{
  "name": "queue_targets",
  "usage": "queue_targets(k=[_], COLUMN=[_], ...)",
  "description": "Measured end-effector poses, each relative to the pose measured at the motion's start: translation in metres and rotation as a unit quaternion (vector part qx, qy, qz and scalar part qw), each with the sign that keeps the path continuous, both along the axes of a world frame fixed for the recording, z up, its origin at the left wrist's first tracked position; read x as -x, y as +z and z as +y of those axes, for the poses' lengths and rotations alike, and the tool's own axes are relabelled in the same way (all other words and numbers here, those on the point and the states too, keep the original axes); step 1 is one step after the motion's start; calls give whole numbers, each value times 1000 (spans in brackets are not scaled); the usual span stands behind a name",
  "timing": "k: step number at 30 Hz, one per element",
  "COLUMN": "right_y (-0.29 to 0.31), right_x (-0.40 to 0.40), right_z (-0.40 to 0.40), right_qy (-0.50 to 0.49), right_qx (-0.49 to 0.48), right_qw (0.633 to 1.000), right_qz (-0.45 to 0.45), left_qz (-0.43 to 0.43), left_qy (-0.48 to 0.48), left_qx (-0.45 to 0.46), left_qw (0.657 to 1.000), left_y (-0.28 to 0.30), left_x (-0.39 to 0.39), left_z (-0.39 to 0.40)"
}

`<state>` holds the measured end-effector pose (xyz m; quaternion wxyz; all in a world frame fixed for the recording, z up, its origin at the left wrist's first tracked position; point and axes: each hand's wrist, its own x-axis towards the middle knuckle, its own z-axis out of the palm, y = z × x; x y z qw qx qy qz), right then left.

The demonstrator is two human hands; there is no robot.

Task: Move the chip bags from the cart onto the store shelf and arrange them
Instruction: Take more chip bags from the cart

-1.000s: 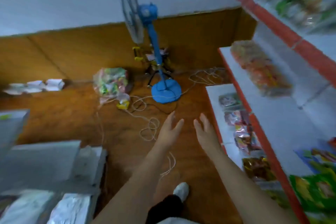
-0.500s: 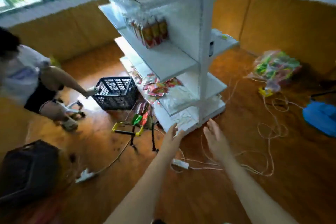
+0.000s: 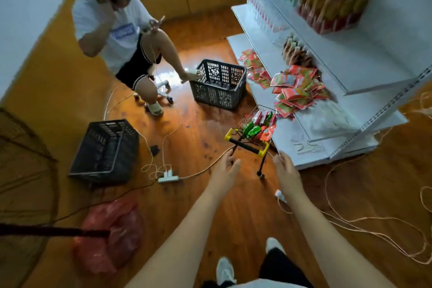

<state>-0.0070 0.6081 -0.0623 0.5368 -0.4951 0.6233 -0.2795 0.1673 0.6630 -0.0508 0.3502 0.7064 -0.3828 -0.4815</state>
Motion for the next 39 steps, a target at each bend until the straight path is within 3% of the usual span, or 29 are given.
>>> queue_targets(k=[7,12,18,23,29,32,35,39], right_y=[-39,-91,-159,-242,-403,-463,-495,-501], right_x=[-56,-86,-99,-94,-94,-102,-106,-111], right_z=[-86,-195,-315,-392,-430,-435,-430,-422], right_qy=[-24,-67,-107,-121,-106,-126,-145,-144], right_qx=[-28,-79,-202,-241,-222,-181,-153,-133], right_qw=[999,994,970,953,930,921,908,903], right_qz=[19,27,86,136,272,322,361,383], left_qz=[12,-17,-65,-137,-282,-342,-387,-394], left_qy=[-16,-55,-132,-194,-361,-397,-393,-383], left_qx=[-34,-74,-179,-209,-187,-168,-163,-170], left_qw=[999,996,973,949,869,835,818,818], left_y=[-37,-79,-151,-246,-424,-491,-535,-536], left_x=[-51,-91,-122,-124,-94,-76,-61,-56], left_z=[-86,-201,-339,-438,-518,-537,-539,-539])
